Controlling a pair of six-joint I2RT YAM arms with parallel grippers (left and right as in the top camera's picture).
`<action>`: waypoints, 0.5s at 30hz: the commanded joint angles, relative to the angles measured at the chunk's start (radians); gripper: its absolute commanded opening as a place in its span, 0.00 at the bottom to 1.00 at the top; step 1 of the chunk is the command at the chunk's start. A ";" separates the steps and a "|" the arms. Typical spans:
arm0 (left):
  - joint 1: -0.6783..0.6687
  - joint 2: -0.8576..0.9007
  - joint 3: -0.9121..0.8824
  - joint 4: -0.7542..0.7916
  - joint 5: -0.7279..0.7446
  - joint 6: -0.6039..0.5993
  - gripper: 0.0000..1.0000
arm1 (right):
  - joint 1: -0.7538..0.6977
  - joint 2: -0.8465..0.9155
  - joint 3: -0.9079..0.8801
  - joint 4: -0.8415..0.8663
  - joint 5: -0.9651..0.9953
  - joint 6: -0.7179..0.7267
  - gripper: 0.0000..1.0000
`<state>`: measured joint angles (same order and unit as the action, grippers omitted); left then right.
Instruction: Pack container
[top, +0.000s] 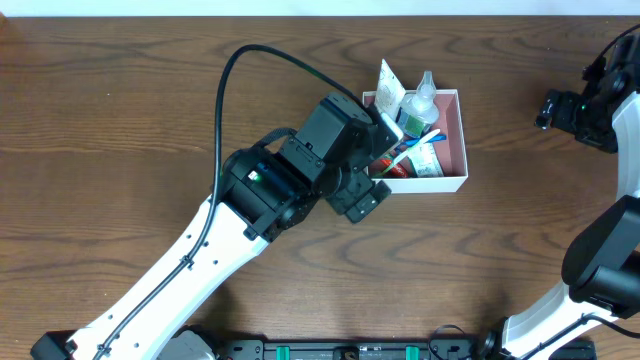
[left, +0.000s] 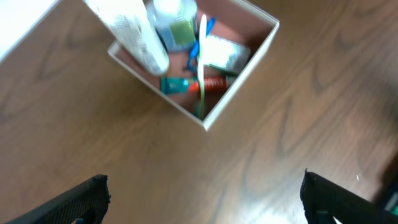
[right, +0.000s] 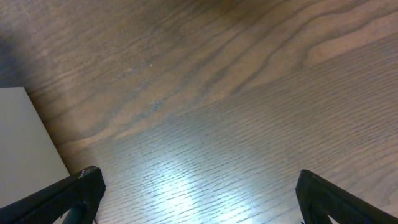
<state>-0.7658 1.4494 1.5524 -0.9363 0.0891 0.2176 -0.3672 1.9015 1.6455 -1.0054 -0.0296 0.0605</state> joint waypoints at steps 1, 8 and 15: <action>0.003 -0.005 0.003 -0.050 -0.011 0.006 0.98 | -0.006 -0.002 0.000 0.000 -0.001 0.010 0.99; 0.003 -0.005 -0.007 -0.215 0.006 -0.175 0.98 | -0.006 -0.002 0.000 0.000 -0.001 0.010 0.99; 0.003 -0.021 -0.055 -0.149 -0.023 -0.193 0.98 | -0.006 -0.002 0.000 0.000 -0.001 0.010 0.99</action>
<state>-0.7658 1.4471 1.5265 -1.1133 0.0921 0.0578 -0.3672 1.9015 1.6455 -1.0054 -0.0296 0.0605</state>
